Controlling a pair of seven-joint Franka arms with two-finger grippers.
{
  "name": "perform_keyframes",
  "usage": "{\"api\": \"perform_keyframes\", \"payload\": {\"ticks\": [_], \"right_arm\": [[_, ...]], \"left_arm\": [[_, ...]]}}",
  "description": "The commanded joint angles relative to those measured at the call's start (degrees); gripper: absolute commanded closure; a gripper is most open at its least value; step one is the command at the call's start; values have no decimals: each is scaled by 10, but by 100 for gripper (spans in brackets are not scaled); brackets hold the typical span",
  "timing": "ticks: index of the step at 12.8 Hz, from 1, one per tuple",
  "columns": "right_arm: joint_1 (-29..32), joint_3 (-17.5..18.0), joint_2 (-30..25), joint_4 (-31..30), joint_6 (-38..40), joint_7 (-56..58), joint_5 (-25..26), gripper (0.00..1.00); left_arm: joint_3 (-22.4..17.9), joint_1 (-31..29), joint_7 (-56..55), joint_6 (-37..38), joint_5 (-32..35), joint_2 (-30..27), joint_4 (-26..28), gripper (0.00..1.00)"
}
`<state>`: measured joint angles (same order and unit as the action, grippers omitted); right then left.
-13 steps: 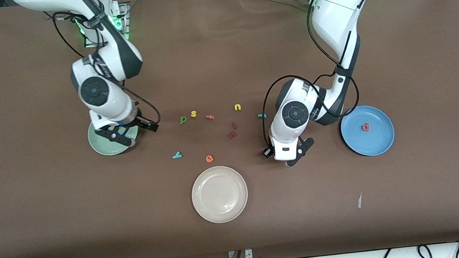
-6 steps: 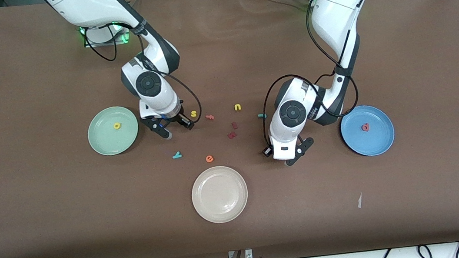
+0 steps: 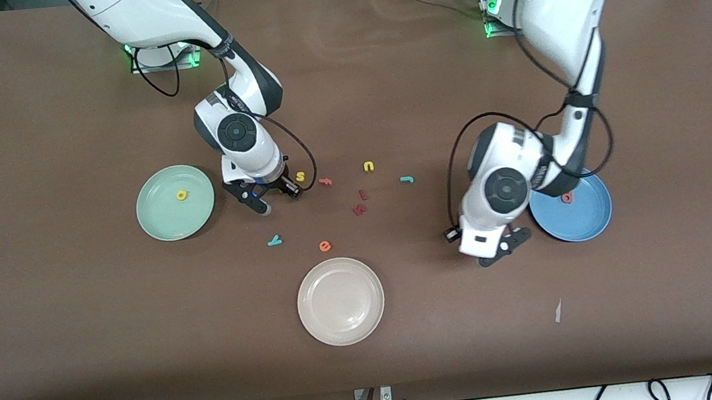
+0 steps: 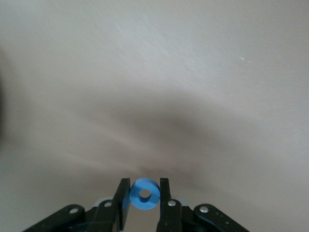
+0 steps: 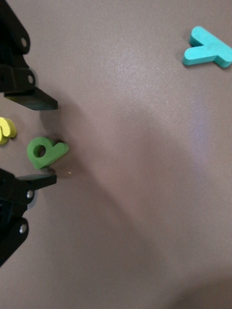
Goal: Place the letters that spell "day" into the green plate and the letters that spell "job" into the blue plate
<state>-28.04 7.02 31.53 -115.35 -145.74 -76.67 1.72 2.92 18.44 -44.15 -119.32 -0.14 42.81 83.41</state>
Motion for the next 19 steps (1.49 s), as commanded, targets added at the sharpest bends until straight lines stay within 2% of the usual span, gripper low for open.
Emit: {"api": "perform_keyframes", "payload": {"ticks": [1, 3, 4, 6, 8, 9, 10, 11, 12, 13, 15, 17, 19], "right_arm": [[-6, -1, 12, 9, -1, -6, -1, 64], [-6, -1, 12, 10, 0, -3, 2, 86], [-5, -2, 11, 10, 4, 5, 7, 92], [-2, -6, -5, 16, 25, 27, 7, 92], [-2, -37, -38, 17, 76, 93, 7, 92], [-1, -52, -51, 26, 111, 131, 2, 92], [-1, -67, -56, 48, 161, 163, 1, 92], [0, -88, -58, 70, 215, 207, 0, 92], [0, -106, -63, 76, 239, 255, -1, 92], [0, -132, -64, 70, 241, 300, -2, 92], [3, -178, -73, 46, 232, 412, -11, 91], [3, -191, -72, 19, 203, 458, -64, 91], [4, -199, -71, -21, 148, 481, -80, 89]], "left_arm": [[5, -44, 170, 57, 5, -39, 25, 96], [5, -83, 271, 66, 8, -58, 48, 96], [5, -103, 327, 66, 10, -61, 54, 96], [2, -137, 452, 66, 12, -63, 70, 95], [2, -162, 544, 66, 37, -62, 81, 94], [2, -169, 552, 66, 51, -61, 88, 89], [2, -169, 560, 66, 51, -60, 89, 66], [3, -168, 560, 71, 50, -60, 91, 11], [5, -169, 551, 84, 39, -62, 86, 0], [6, -168, 534, 93, 23, -69, 81, 0], [9, -157, 420, 105, -33, -85, 83, 0], [31, -135, 279, 98, -37, -87, 82, 0], [59, -126, 163, 78, -36, -87, 86, 0]]}}
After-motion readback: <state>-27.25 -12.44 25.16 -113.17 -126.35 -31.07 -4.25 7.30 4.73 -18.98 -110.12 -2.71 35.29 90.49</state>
